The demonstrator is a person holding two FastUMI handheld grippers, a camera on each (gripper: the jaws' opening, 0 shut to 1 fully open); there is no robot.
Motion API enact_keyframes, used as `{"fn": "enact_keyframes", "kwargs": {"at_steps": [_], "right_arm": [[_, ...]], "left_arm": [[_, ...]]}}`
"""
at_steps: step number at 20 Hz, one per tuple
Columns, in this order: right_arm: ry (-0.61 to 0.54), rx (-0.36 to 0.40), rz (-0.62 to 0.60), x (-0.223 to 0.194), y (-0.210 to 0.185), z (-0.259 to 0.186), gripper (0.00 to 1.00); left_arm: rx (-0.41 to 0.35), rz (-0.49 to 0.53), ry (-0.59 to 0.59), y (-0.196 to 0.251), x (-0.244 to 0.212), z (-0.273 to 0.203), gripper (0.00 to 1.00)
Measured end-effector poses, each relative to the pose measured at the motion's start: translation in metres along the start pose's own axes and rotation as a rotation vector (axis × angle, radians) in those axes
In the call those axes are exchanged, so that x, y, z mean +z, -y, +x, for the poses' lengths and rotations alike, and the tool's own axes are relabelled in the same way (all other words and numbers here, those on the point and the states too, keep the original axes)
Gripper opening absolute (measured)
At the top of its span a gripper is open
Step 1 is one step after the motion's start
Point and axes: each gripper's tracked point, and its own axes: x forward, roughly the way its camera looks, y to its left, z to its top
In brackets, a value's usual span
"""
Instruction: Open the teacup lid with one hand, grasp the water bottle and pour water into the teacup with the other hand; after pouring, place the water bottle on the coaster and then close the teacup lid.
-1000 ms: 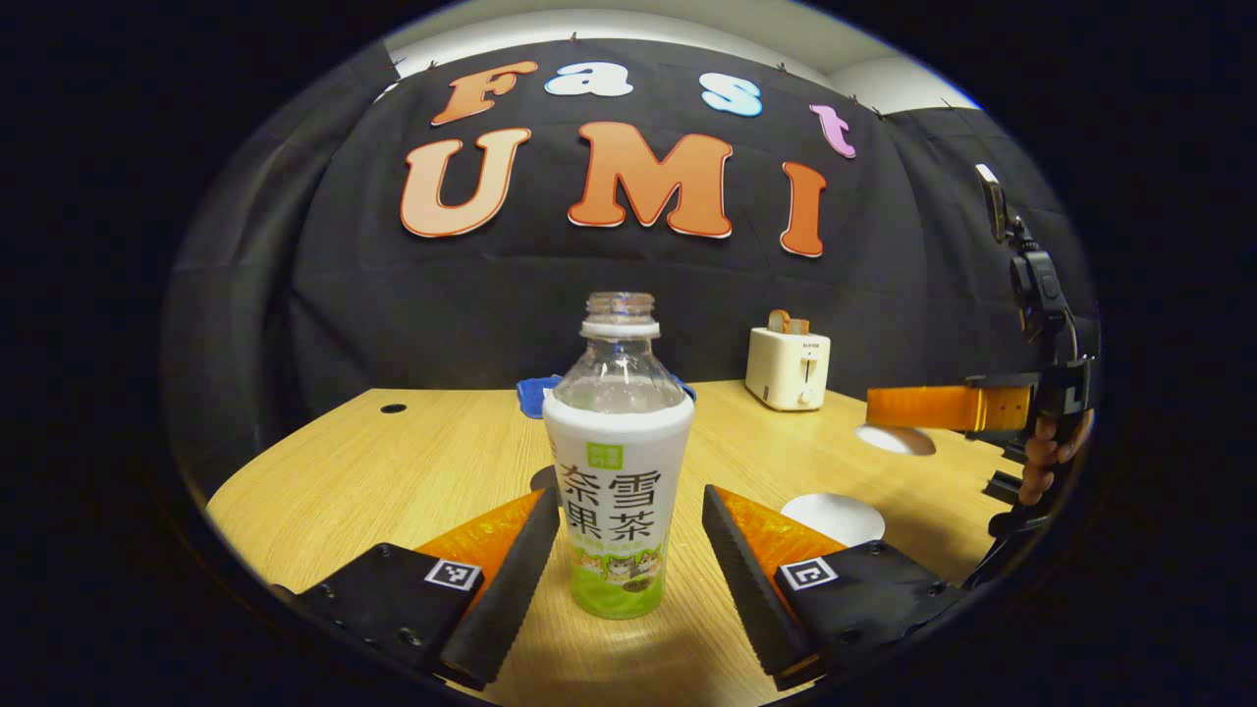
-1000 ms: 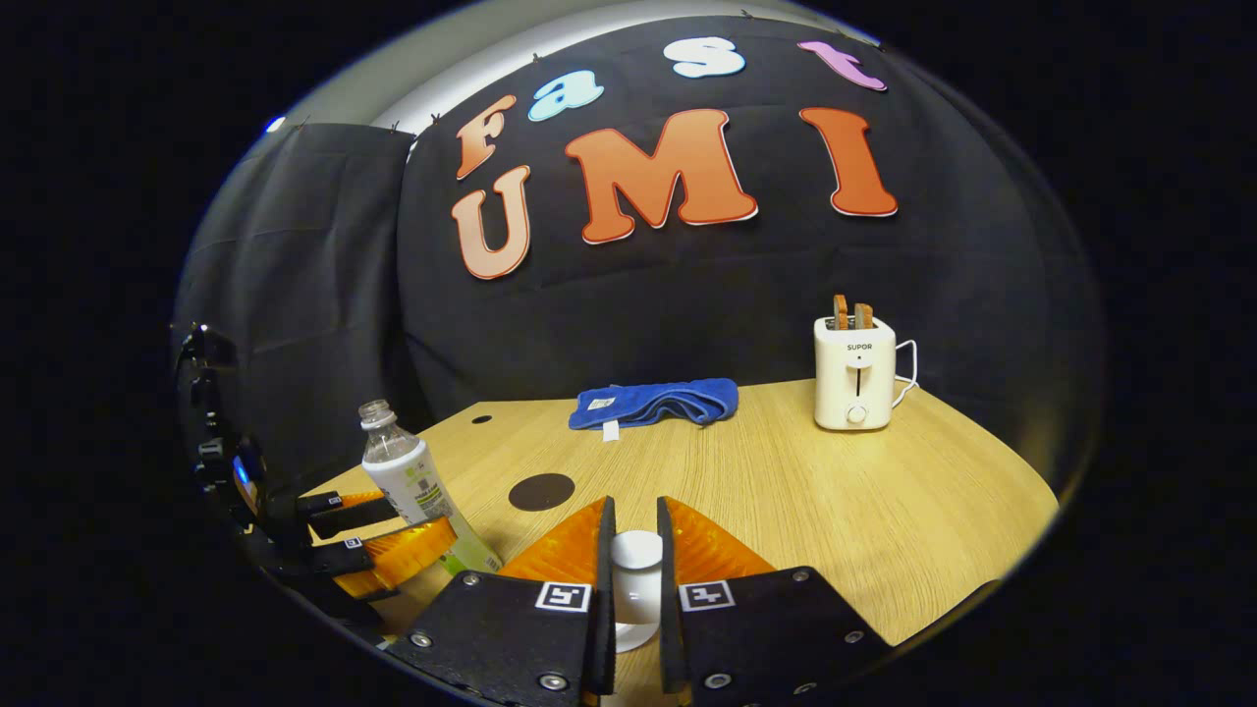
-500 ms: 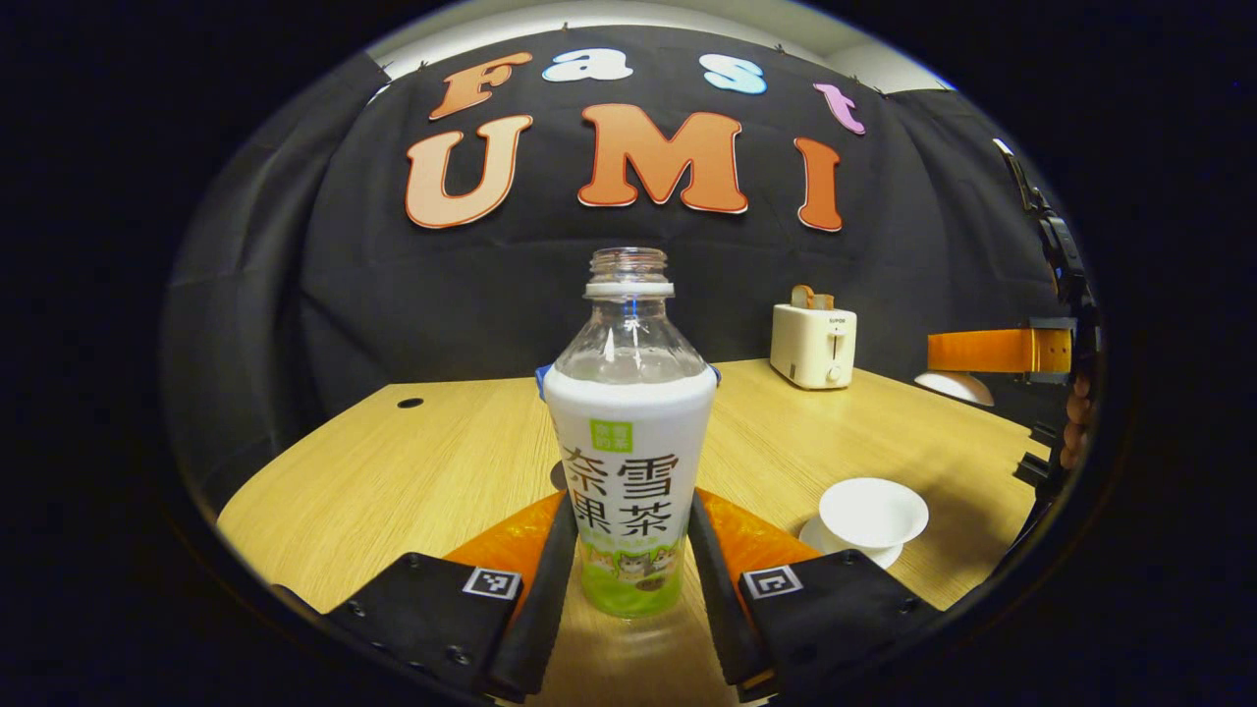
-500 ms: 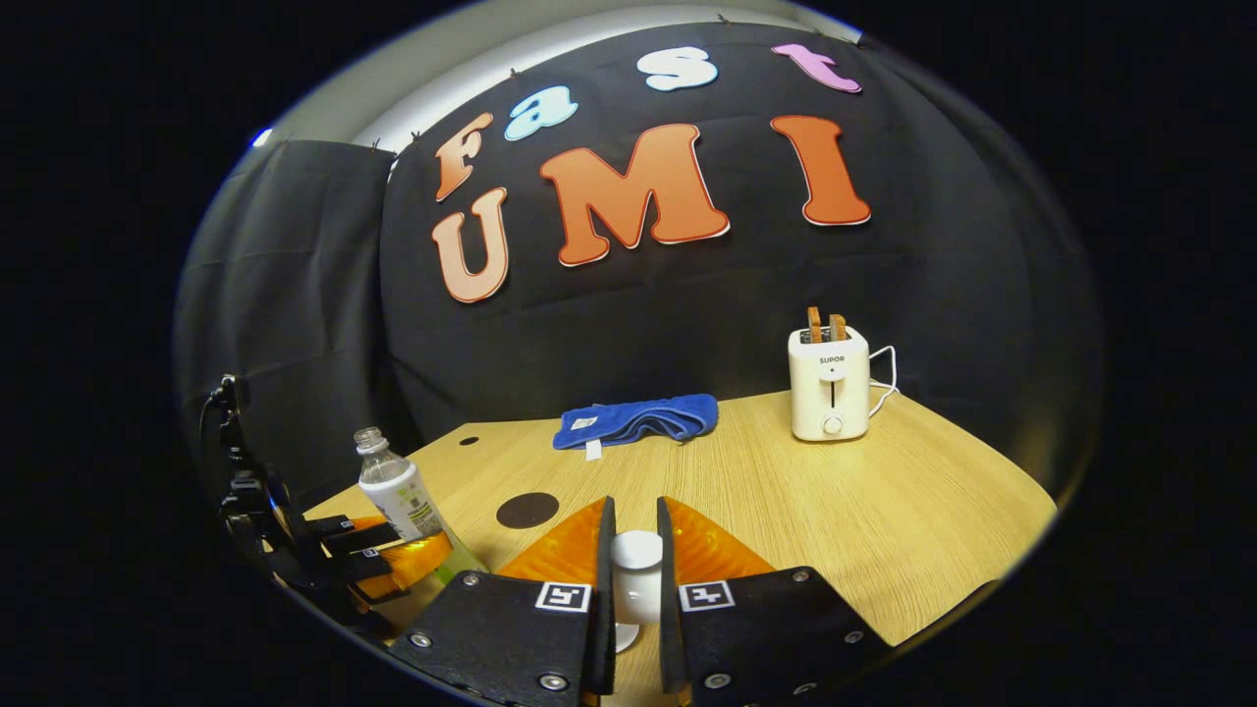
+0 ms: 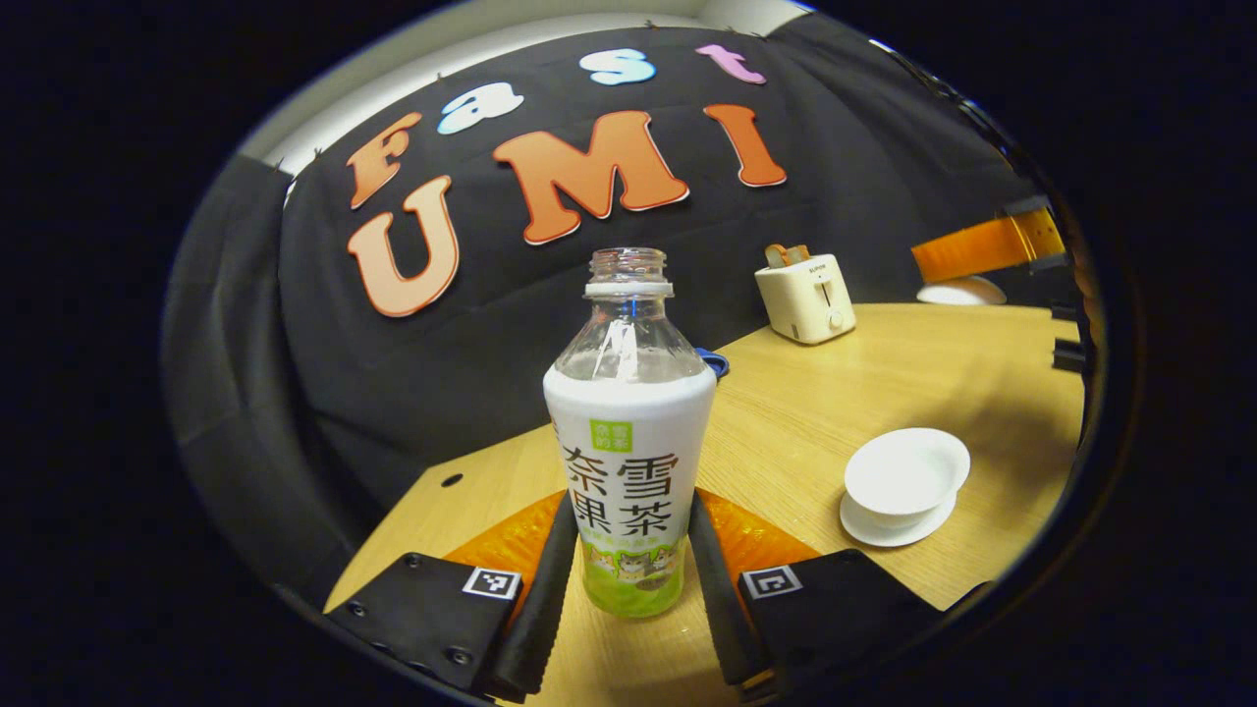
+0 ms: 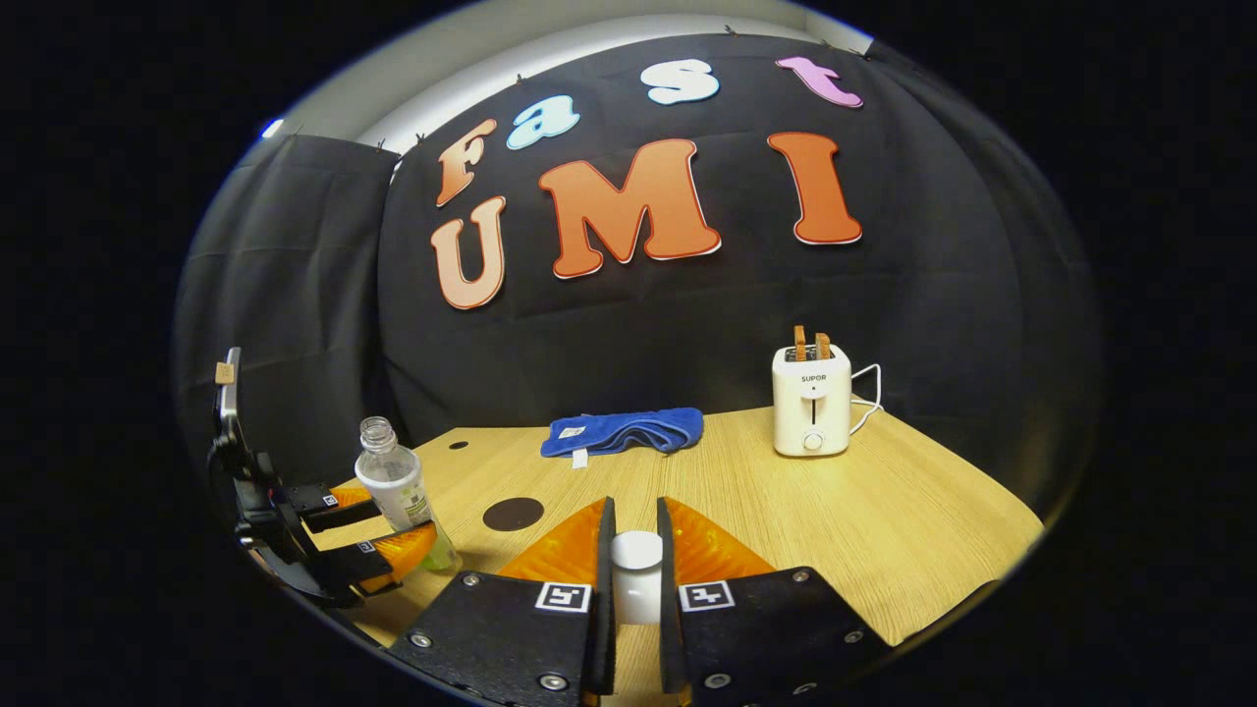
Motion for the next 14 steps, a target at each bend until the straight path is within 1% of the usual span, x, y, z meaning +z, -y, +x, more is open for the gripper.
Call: {"fn": "enact_keyframes", "kwargs": {"at_steps": [1, 2, 3, 4, 5, 6, 7, 9, 11, 12, 13, 14], "right_arm": [[0.003, -0.003, 0.000, 0.001, 0.003, -0.001, 0.18], [0.006, -0.007, -0.001, 0.000, 0.006, -0.003, 0.18], [0.010, -0.011, -0.002, 0.001, 0.009, -0.005, 0.18], [0.015, -0.011, 0.001, 0.002, 0.011, -0.007, 0.18], [0.020, -0.011, 0.004, 0.003, 0.013, -0.008, 0.18], [0.023, -0.015, 0.003, 0.003, 0.016, -0.010, 0.18], [0.027, -0.020, -0.001, 0.004, 0.020, -0.011, 0.18], [0.036, -0.028, -0.008, 0.006, 0.024, -0.013, 0.18], [0.045, -0.034, -0.014, 0.008, 0.028, -0.016, 0.18], [0.048, -0.034, -0.014, 0.008, 0.030, -0.017, 0.18], [0.053, -0.035, -0.014, 0.009, 0.032, -0.018, 0.18], [0.054, -0.037, -0.014, 0.008, 0.034, -0.018, 0.18]], "left_arm": [[0.008, 0.058, 0.012, 0.002, 0.004, 0.001, 0.65], [0.024, 0.112, 0.016, 0.001, 0.009, -0.005, 0.67], [0.034, 0.162, 0.027, 0.002, 0.007, -0.001, 0.59], [0.037, 0.204, 0.039, 0.003, 0.007, 0.000, 0.61], [0.035, 0.253, 0.039, 0.008, 0.006, 0.000, 0.62], [0.035, 0.302, 0.038, 0.010, 0.004, 0.001, 0.58], [0.033, 0.355, 0.039, 0.013, 0.001, 0.000, 0.62], [0.028, 0.470, 0.043, 0.018, -0.001, -0.001, 0.59], [0.015, 0.587, 0.047, 0.019, -0.002, -0.001, 0.59], [0.010, 0.647, 0.054, 0.020, -0.001, 0.000, 0.61], [0.011, 0.701, 0.062, 0.021, 0.000, -0.002, 0.58], [0.011, 0.746, 0.070, 0.023, 0.001, -0.004, 0.61]]}}
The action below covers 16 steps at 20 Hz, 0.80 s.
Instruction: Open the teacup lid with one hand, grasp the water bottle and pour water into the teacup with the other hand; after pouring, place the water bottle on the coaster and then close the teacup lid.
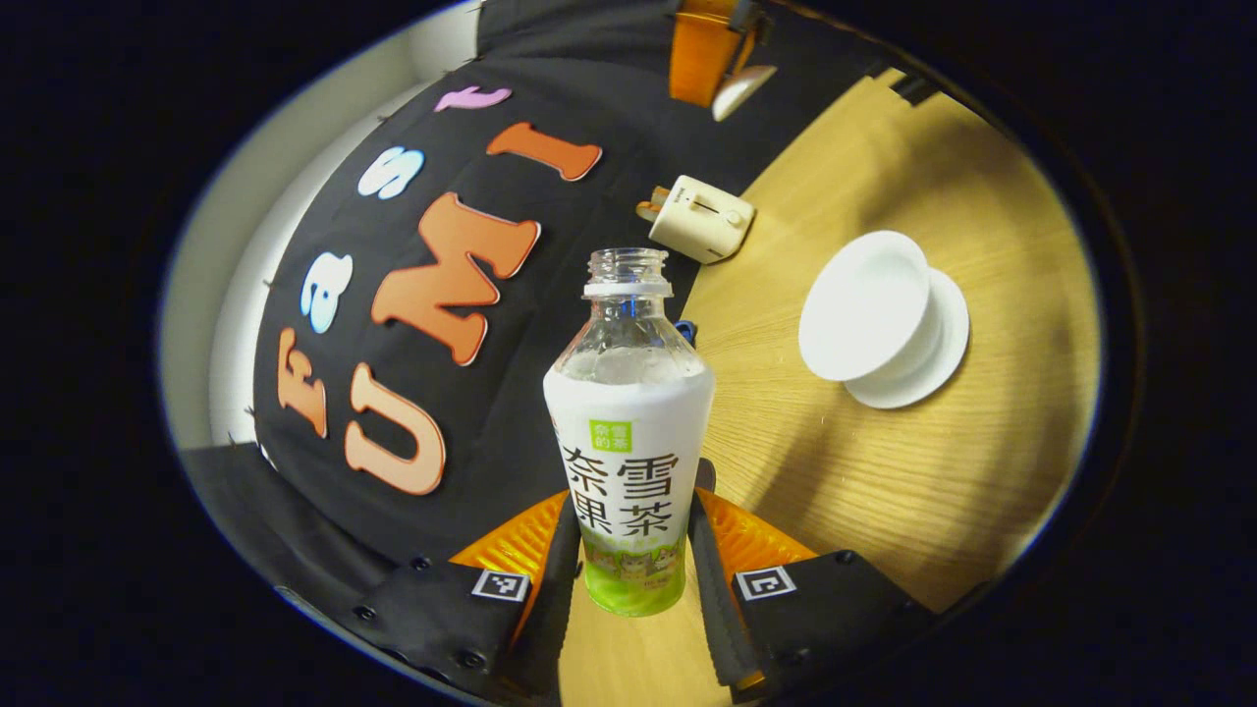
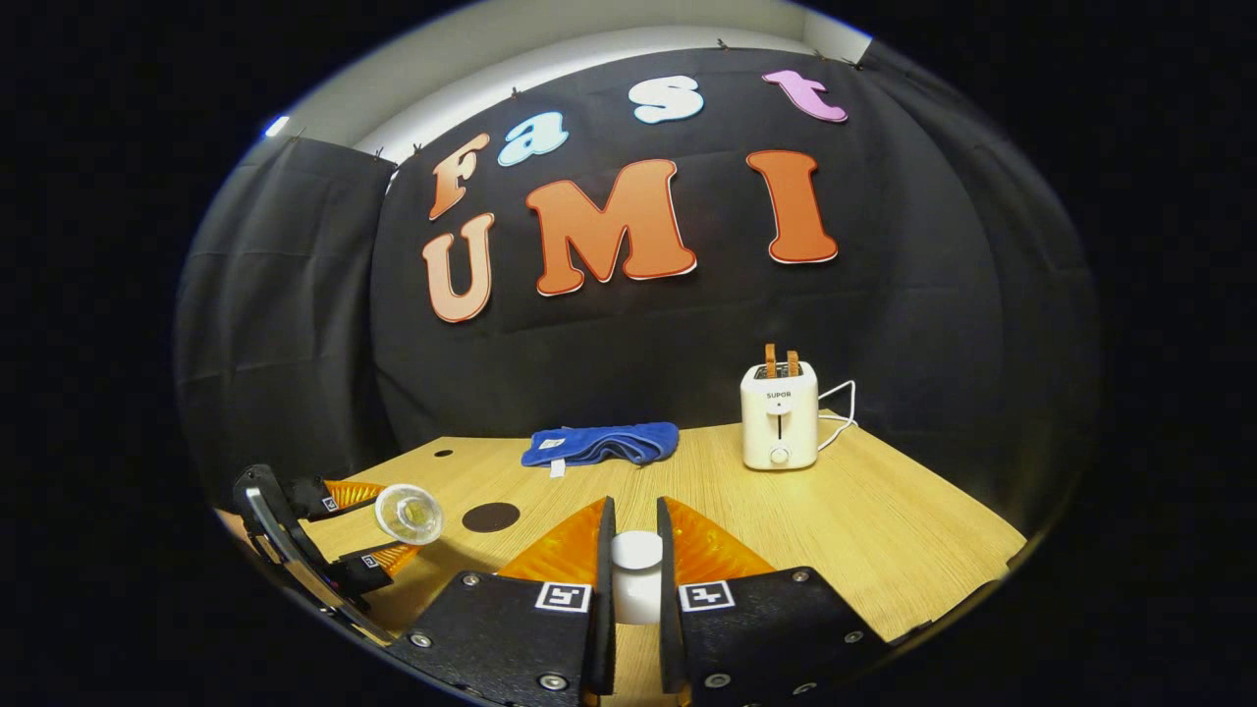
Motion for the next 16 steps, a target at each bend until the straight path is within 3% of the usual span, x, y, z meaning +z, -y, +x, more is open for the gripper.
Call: {"fn": "enact_keyframes", "kwargs": {"at_steps": [1, 2, 6, 9, 12, 13, 16], "right_arm": [[0.002, -0.003, 0.000, -0.001, 0.002, 0.000, 0.18], [0.002, -0.007, -0.001, -0.001, 0.003, 0.000, 0.18], [0.001, -0.023, 0.005, -0.003, 0.011, 0.000, 0.18], [0.007, -0.030, 0.015, -0.004, 0.018, -0.002, 0.18], [0.008, -0.030, 0.023, -0.006, 0.022, -0.004, 0.18], [0.012, -0.032, 0.022, -0.006, 0.024, -0.005, 0.18], [0.017, -0.029, 0.021, -0.008, 0.026, -0.007, 0.18]], "left_arm": [[-0.004, 0.035, 0.007, 0.002, 0.003, -0.003, 0.65], [-0.013, 0.063, 0.010, 0.005, 0.005, -0.004, 0.58], [-0.046, 0.180, 0.017, 0.004, 0.008, 0.001, 0.62], [-0.063, 0.275, 0.020, 0.002, 0.008, 0.005, 0.58], [-0.067, 0.371, 0.041, -0.001, 0.015, 0.009, 0.65], [-0.058, 0.405, 0.055, -0.002, 0.018, 0.012, 0.59], [-0.057, 0.489, 0.054, -0.002, 0.013, 0.016, 0.62]]}}
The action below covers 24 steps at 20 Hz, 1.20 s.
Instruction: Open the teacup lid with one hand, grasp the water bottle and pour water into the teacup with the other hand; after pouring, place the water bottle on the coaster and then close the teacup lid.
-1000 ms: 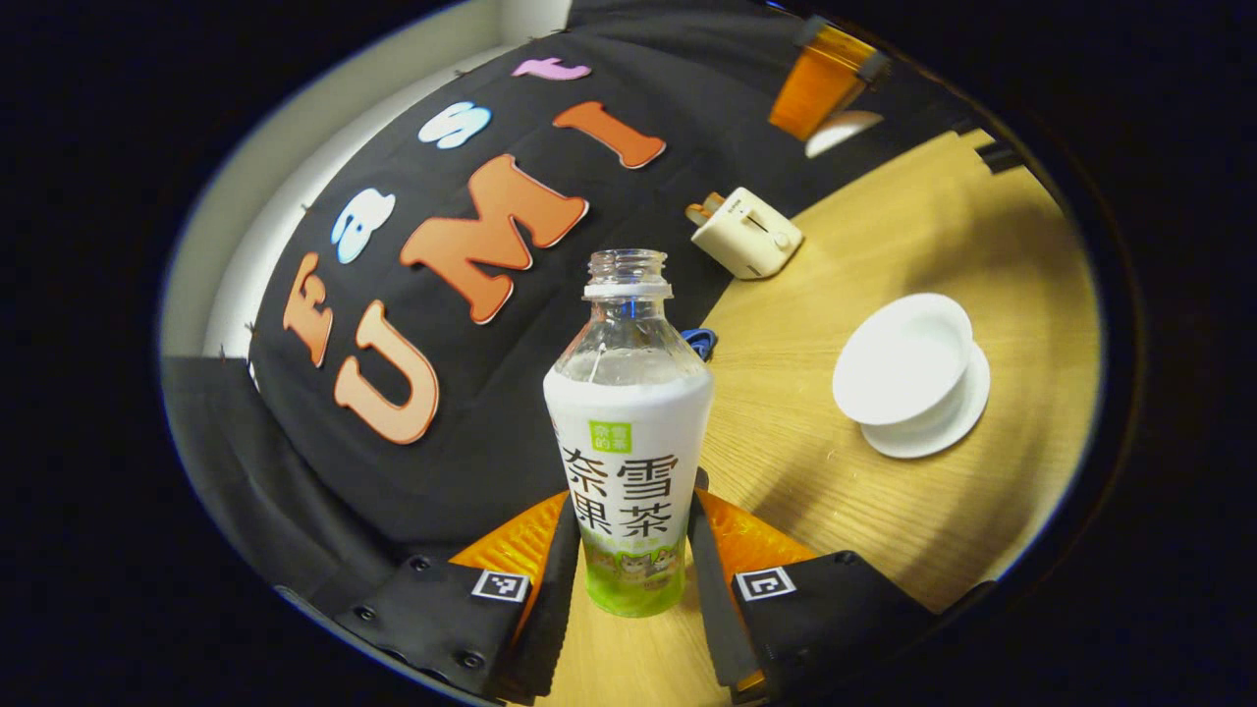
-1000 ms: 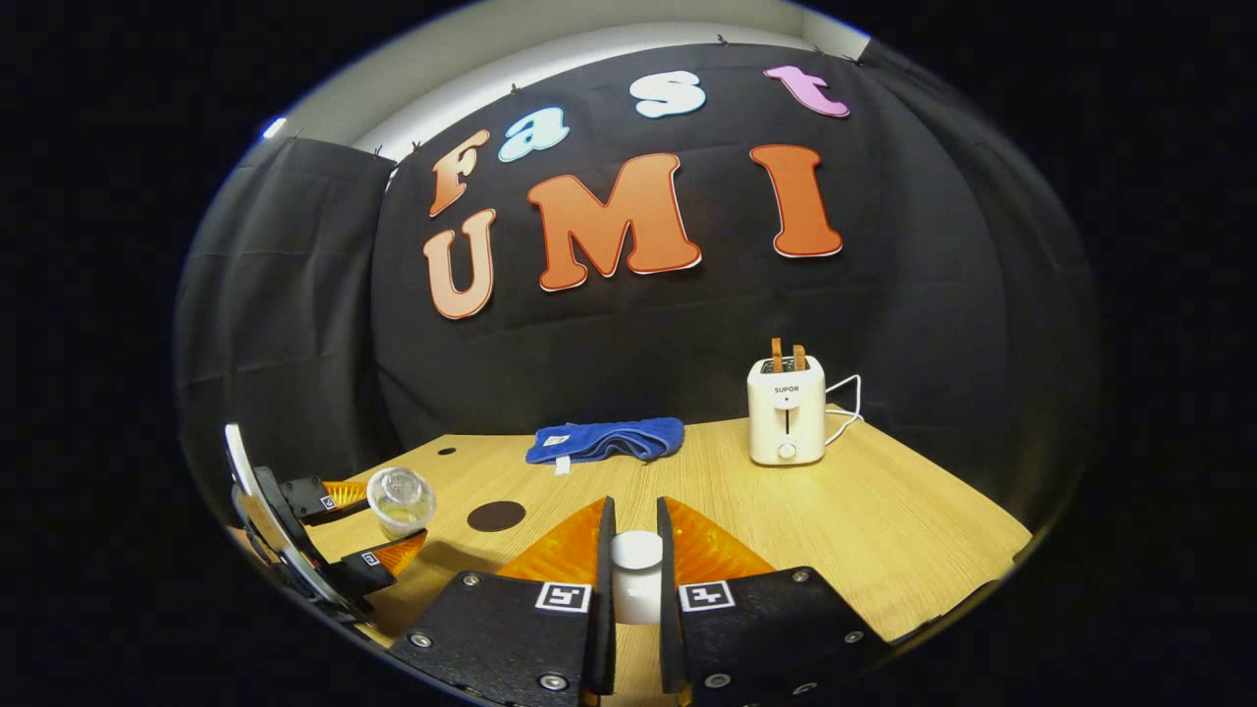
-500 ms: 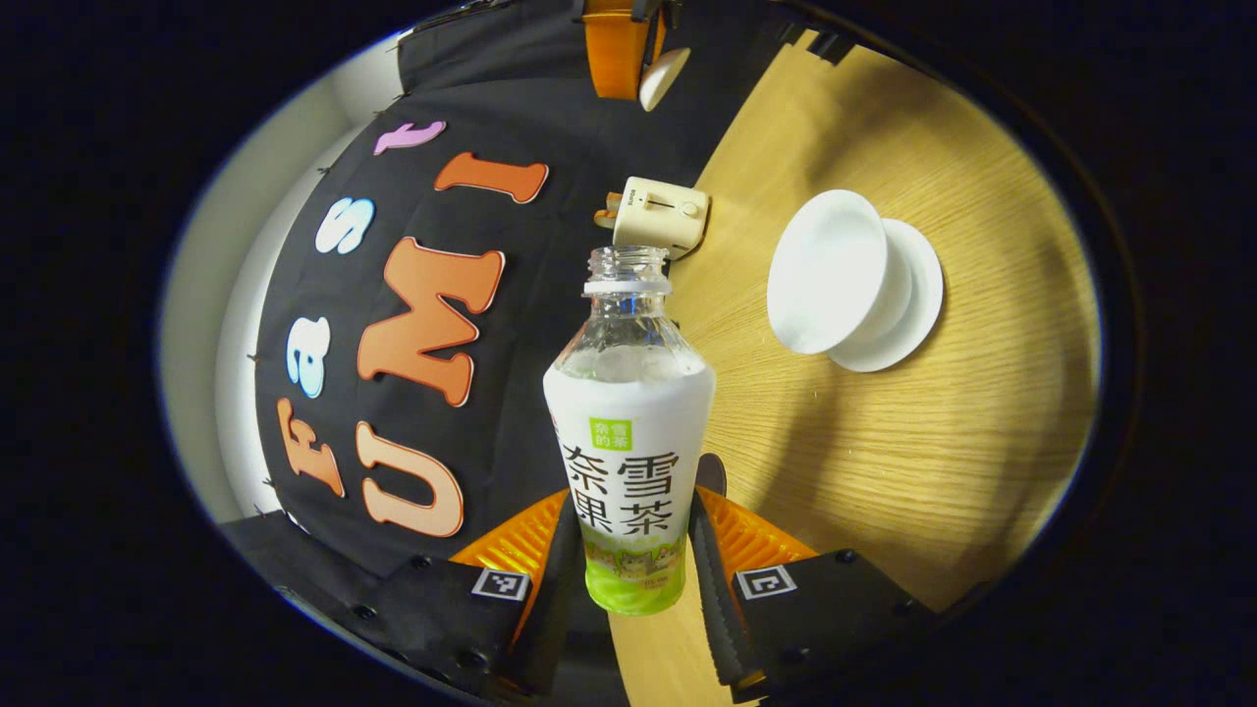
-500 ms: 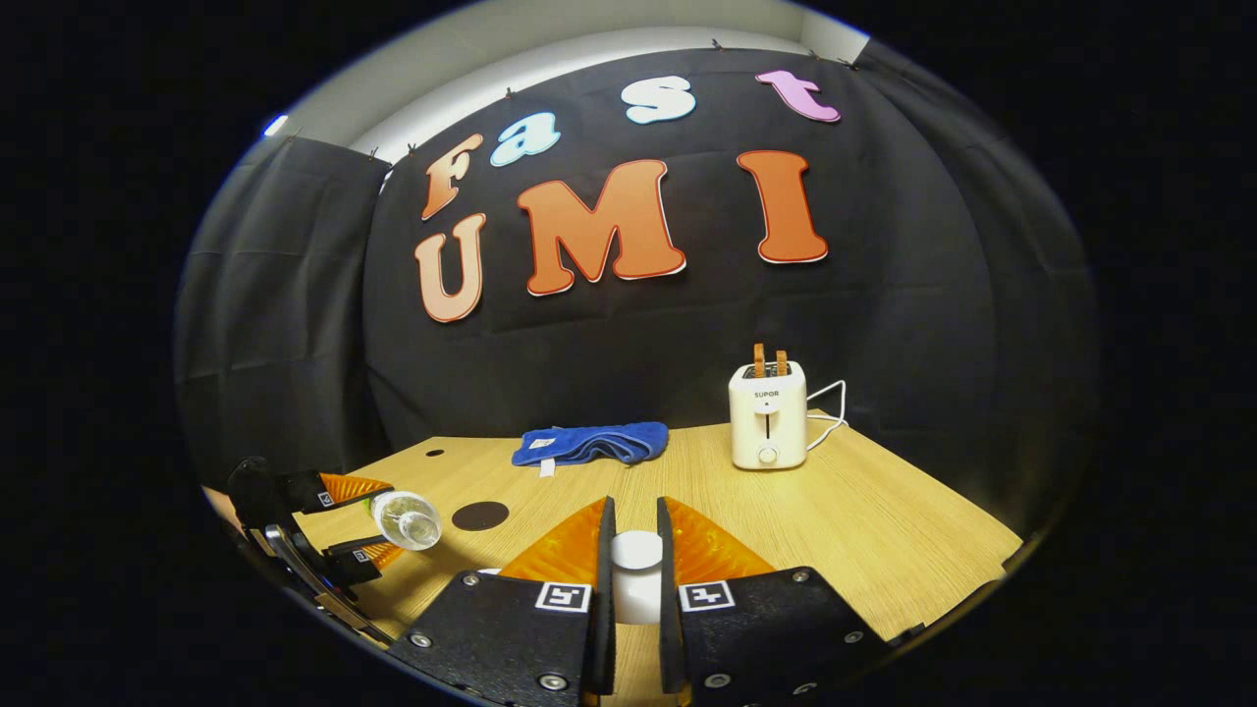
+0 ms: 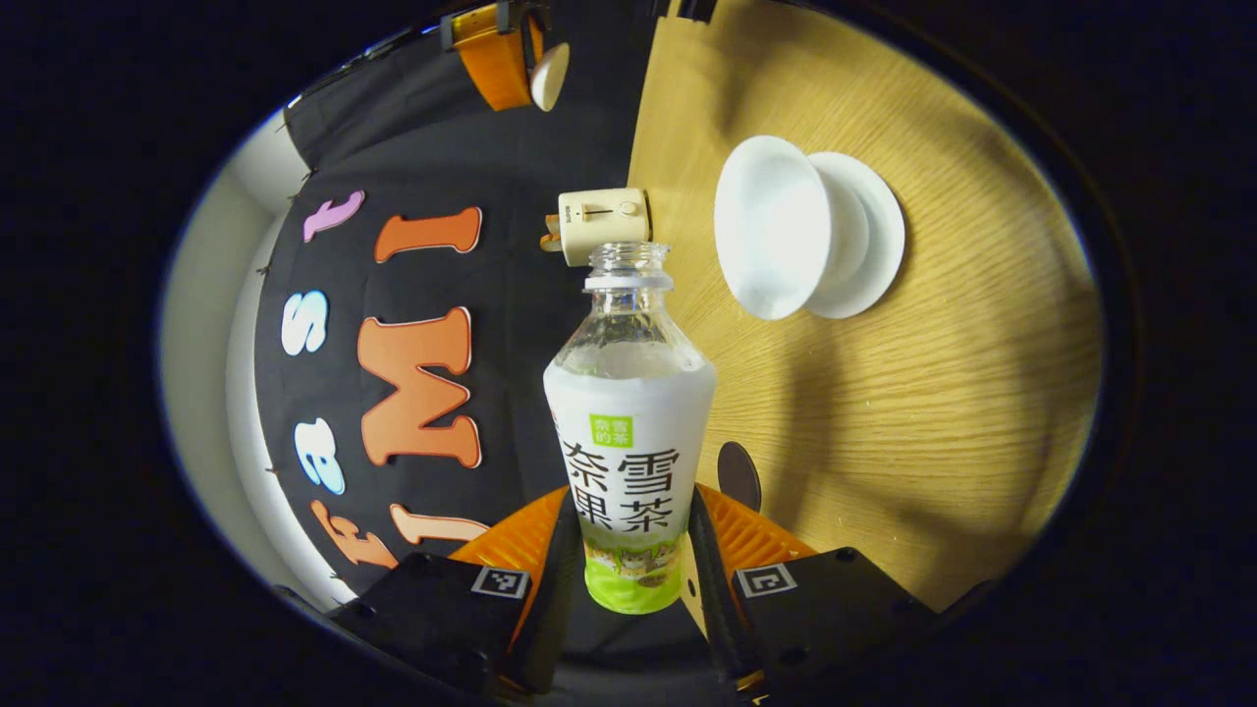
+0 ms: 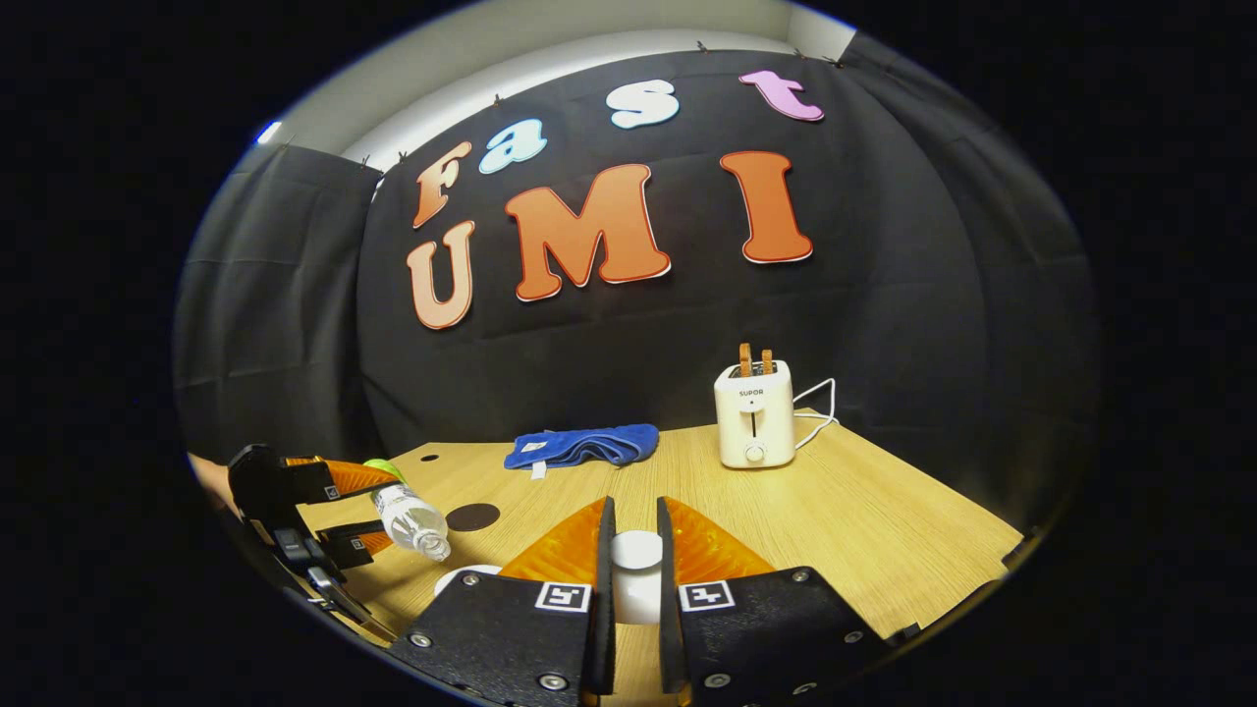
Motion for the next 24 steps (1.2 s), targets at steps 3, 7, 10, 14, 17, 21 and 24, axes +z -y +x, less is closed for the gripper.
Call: {"fn": "enact_keyframes", "kwargs": {"at_steps": [3, 7, 10, 14, 17, 21, 24], "right_arm": [[-0.003, -0.003, -0.007, -0.001, 0.004, -0.002, 0.18], [-0.001, -0.001, 0.009, -0.001, 0.005, -0.001, 0.18], [-0.002, 0.001, 0.006, -0.003, 0.005, -0.001, 0.18], [0.001, 0.008, 0.002, -0.001, 0.003, -0.002, 0.18], [0.006, 0.007, 0.003, 0.001, 0.004, -0.002, 0.18], [0.011, 0.008, -0.001, 0.002, 0.002, -0.003, 0.18], [0.010, 0.011, -0.006, 0.000, 0.000, -0.003, 0.18]], "left_arm": [[-0.010, 0.062, -0.002, -0.001, -0.003, 0.004, 0.59], [-0.014, 0.123, 0.000, -0.001, -0.002, 0.004, 0.62], [-0.001, 0.144, -0.001, -0.006, -0.002, 0.007, 0.59], [0.013, 0.170, -0.005, -0.010, -0.003, 0.006, 0.62], [0.028, 0.194, -0.008, -0.014, -0.005, 0.008, 0.62], [0.050, 0.230, -0.010, -0.023, -0.007, 0.008, 0.59], [0.062, 0.257, -0.011, -0.028, -0.008, 0.008, 0.62]]}}
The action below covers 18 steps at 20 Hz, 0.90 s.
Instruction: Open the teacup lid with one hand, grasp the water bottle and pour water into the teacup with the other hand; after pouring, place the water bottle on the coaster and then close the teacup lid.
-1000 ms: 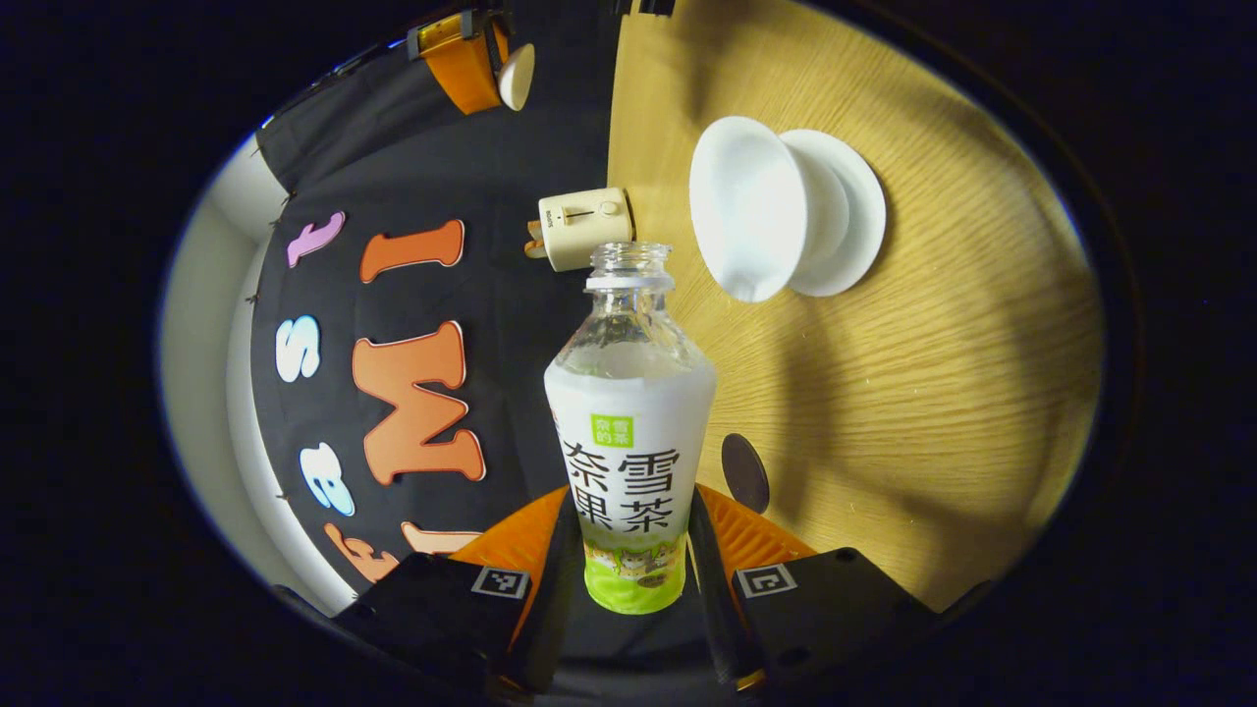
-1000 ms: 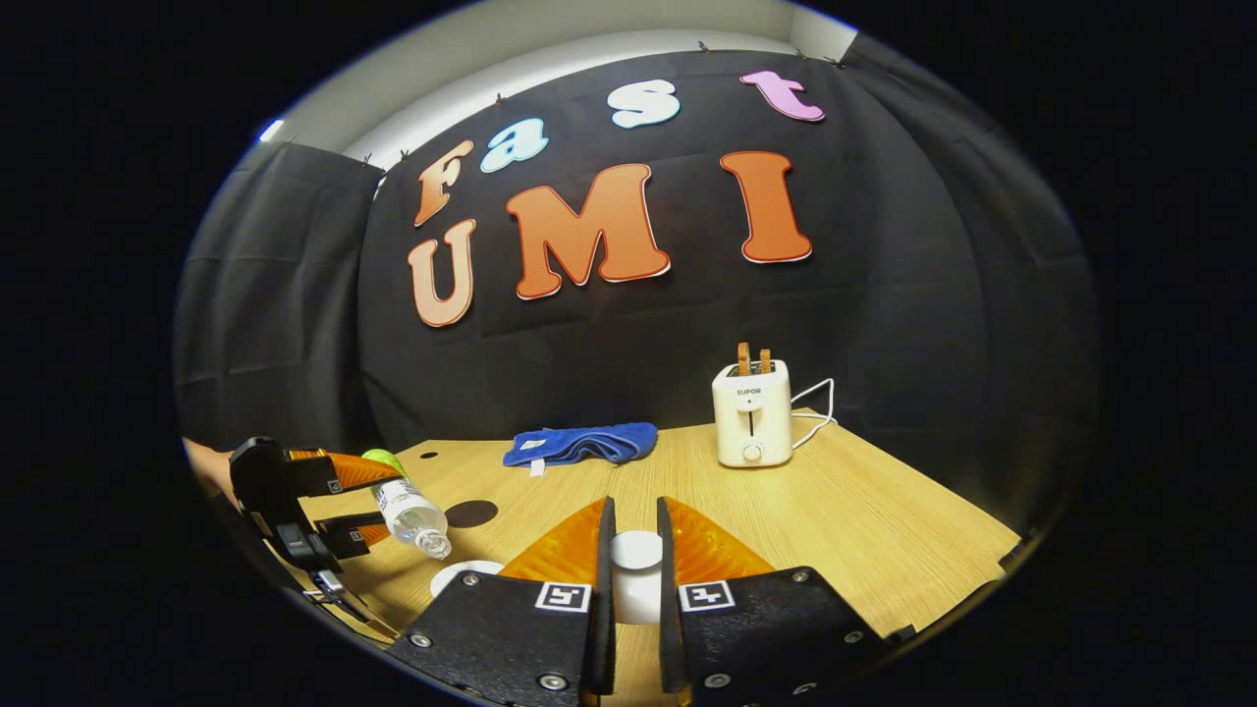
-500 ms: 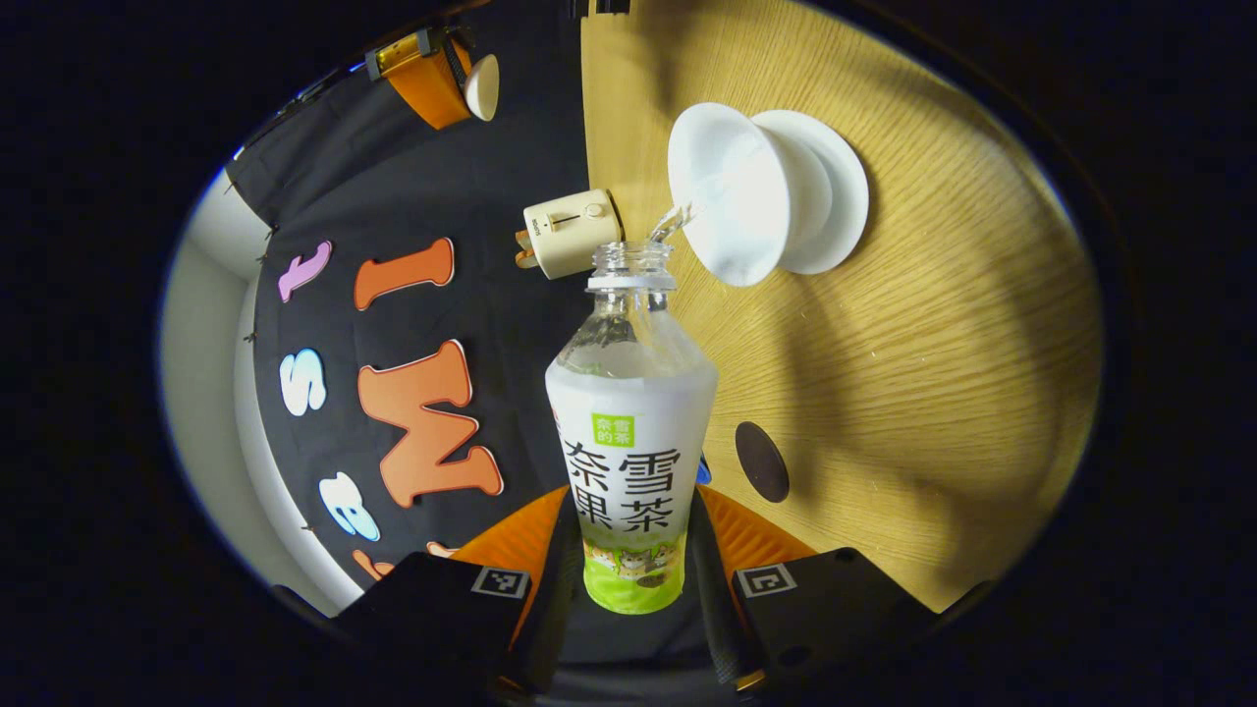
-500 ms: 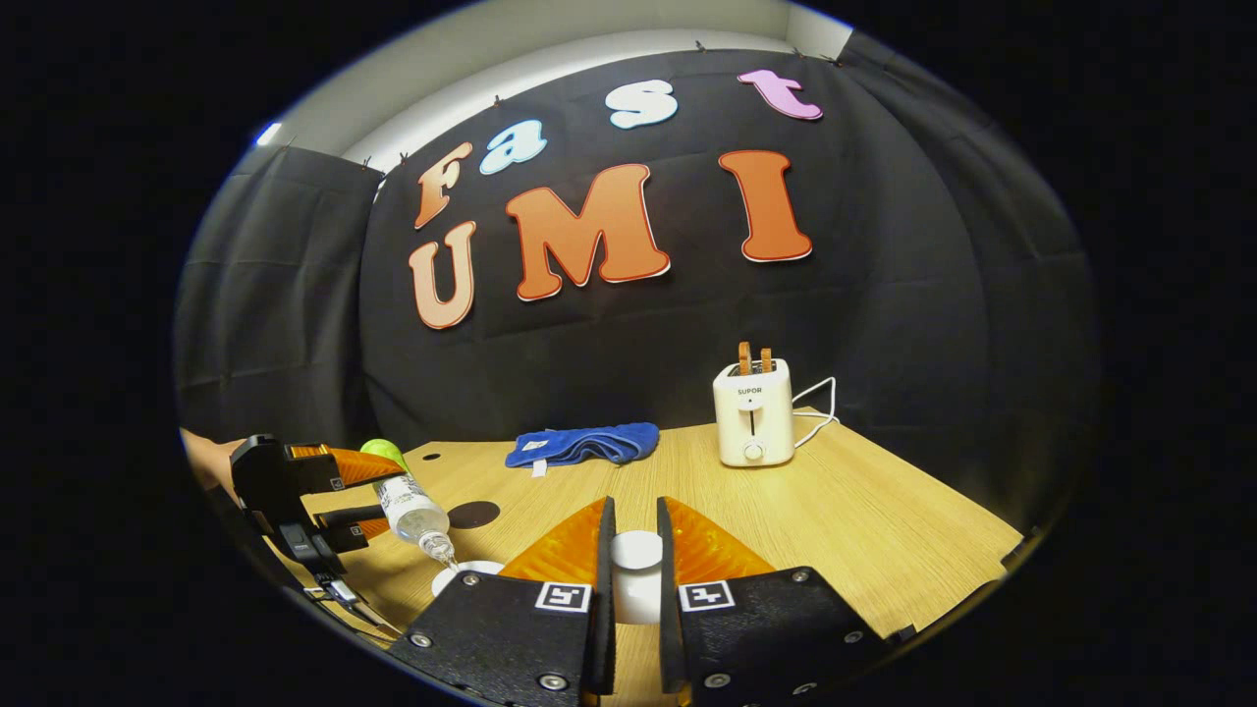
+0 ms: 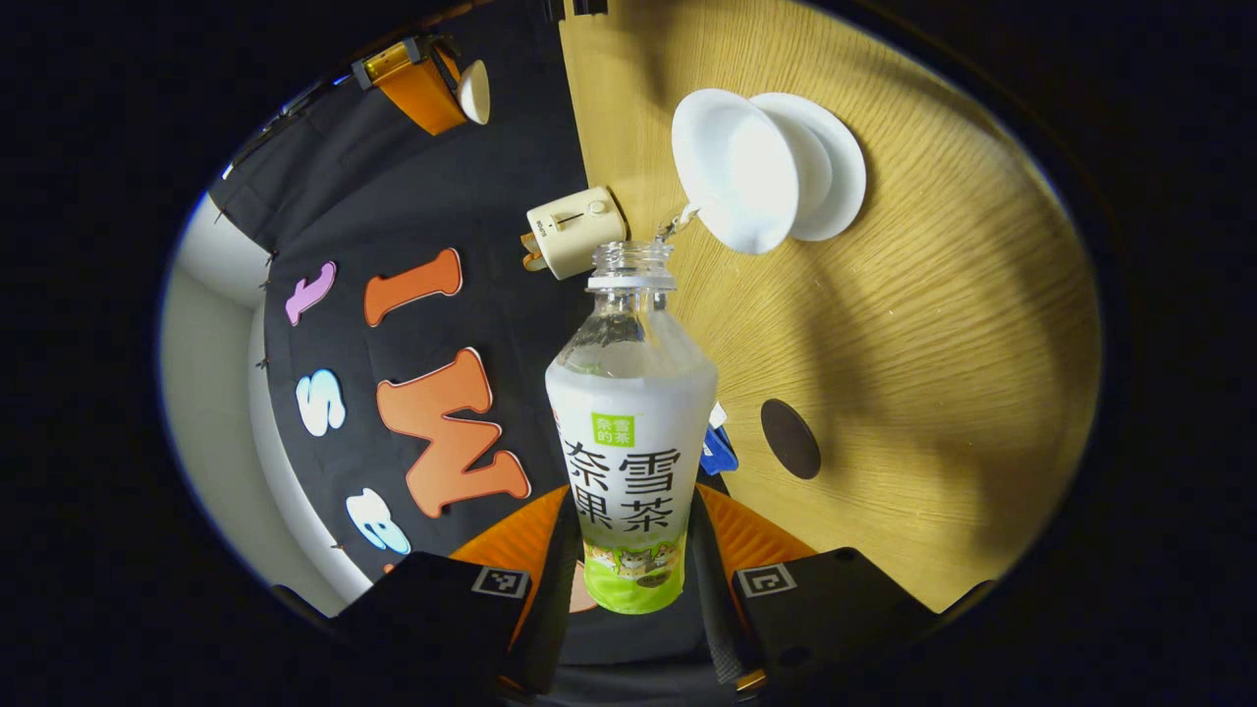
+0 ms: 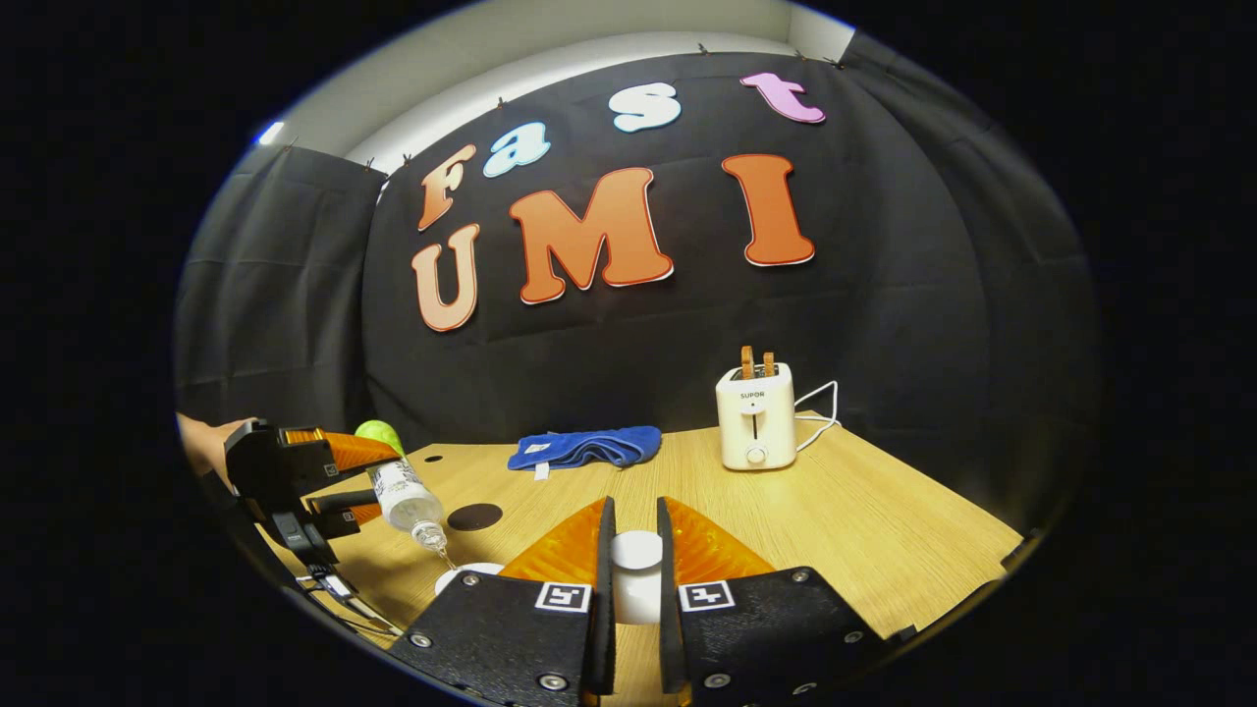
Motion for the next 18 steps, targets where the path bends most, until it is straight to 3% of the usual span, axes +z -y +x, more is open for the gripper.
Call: {"fn": "enact_keyframes", "kwargs": {"at_steps": [5, 10, 11, 18], "right_arm": [[0.009, -0.004, 0.001, 0.002, -0.001, 0.000, 0.18], [0.013, 0.008, -0.014, 0.001, -0.005, -0.003, 0.18], [0.010, 0.007, -0.017, 0.000, -0.006, -0.003, 0.18], [0.006, 0.013, -0.020, -0.002, -0.007, -0.006, 0.18]], "left_arm": [[0.033, 0.040, 0.007, -0.011, -0.002, -0.001, 0.59], [0.050, 0.077, 0.008, -0.016, -0.006, 0.002, 0.65], [0.053, 0.086, 0.007, -0.018, -0.006, 0.001, 0.59], [0.070, 0.132, 0.004, -0.028, -0.004, -0.001, 0.62]]}}
